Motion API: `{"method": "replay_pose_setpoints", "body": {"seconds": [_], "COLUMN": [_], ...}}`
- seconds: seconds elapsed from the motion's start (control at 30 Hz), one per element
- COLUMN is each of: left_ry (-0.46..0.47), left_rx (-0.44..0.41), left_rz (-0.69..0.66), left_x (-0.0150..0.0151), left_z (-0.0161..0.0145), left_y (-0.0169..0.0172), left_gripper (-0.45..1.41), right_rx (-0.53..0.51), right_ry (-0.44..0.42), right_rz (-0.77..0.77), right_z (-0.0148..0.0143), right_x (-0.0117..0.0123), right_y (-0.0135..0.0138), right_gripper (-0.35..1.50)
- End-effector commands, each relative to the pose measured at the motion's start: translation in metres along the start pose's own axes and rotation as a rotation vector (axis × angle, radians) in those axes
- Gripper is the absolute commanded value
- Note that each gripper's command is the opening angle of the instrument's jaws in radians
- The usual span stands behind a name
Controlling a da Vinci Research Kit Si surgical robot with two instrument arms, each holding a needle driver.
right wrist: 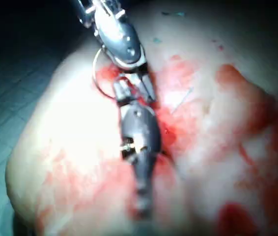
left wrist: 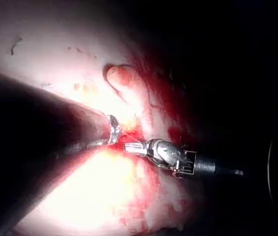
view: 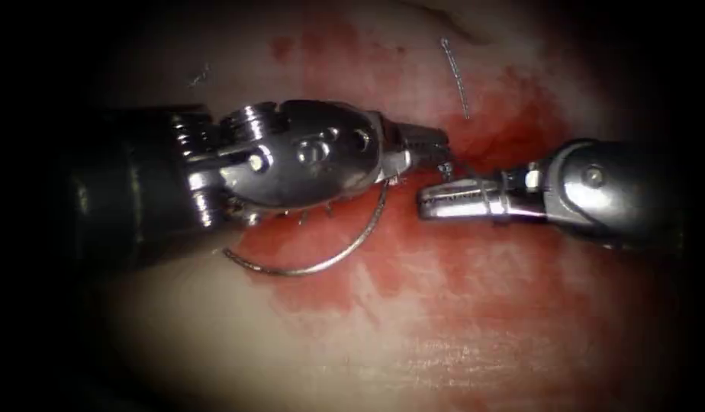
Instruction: Wound Closure
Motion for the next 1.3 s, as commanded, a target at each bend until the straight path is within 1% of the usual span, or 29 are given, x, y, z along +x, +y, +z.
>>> {"method": "replay_pose_setpoints", "body": {"seconds": [0.03, 0.07, 0.1, 0.27, 0.57, 0.6, 0.67, 0.83, 0.87, 0.93, 1.0, 1.03, 1.1, 1.17, 1.3], "left_ry": [0.006, 0.006, 0.006, 0.006, 0.014, 0.014, 0.015, 0.013, 0.012, 0.007, 0.005, -0.002, -0.01, -0.015, -0.021], "left_rx": [-0.003, -0.003, -0.004, -0.005, -0.011, -0.011, -0.011, -0.008, -0.007, -0.001, -0.003, -0.003, -0.005, -0.006, -0.007], "left_rz": [0.0, -0.001, -0.001, -0.001, -0.005, -0.018, -0.025, -0.052, -0.066, -0.076, -0.084, -0.085, -0.085, -0.09, -0.086], "left_x": [0.0005, 0.0005, 0.0006, 0.0008, 0.0016, 0.0018, 0.0018, 0.0021, 0.0022, 0.0024, 0.0026, 0.0027, 0.0027, 0.0026, 0.0023], "left_z": [0.0008, 0.0008, 0.0007, 0.0005, 0.0013, 0.0014, 0.0015, 0.0014, 0.0013, 0.0011, 0.0011, 0.0012, 0.0015, 0.0017, 0.0018], "left_y": [-0.0003, -0.0002, -0.0001, 0.0007, 0.0016, 0.0016, 0.0014, 0.0006, 0.0003, -0.0001, -0.0004, -0.0006, -0.0006, -0.0006, -0.0003], "left_gripper": [-0.35, -0.35, -0.35, -0.35, -0.35, -0.35, -0.35, -0.35, -0.35, -0.35, -0.35, -0.35, -0.35, -0.35, -0.35], "right_rx": [-0.018, -0.029, -0.075, -0.163, -0.264, -0.294, -0.319, -0.384, -0.407, -0.424, -0.441, -0.45, -0.47, -0.481, -0.501], "right_ry": [0.007, 0.019, 0.031, 0.023, 0.04, 0.046, 0.047, 0.048, 0.042, 0.038, 0.034, 0.032, 0.021, 0.016, -0.005], "right_rz": [0.011, 0.015, 0.015, 0.027, 0.089, 0.113, 0.122, 0.13, 0.133, 0.134, 0.136, 0.136, 0.136, 0.137, 0.138], "right_z": [0.0007, 0.0005, -0.0002, -0.0015, -0.0015, -0.0014, -0.0015, -0.0015, -0.0014, -0.0012, -0.001, -0.0007, -0.0003, -0.0001, 0.0], "right_x": [-0.0004, -0.0004, -0.0004, -0.0008, -0.0009, -0.001, -0.0008, -0.0003, -0.0002, -0.0002, -0.0002, -0.0002, -0.0003, -0.0003, -0.0007], "right_y": [0.0004, 0.0006, 0.0012, 0.0024, 0.0033, 0.0037, 0.0042, 0.0053, 0.0057, 0.006, 0.0062, 0.0063, 0.0063, 0.0063, 0.0061], "right_gripper": [-0.35, -0.35, -0.35, -0.35, -0.35, -0.35, -0.35, 0.24, 0.44, 0.64, 0.74, 0.86, 0.96, 0.99, 0.99]}}
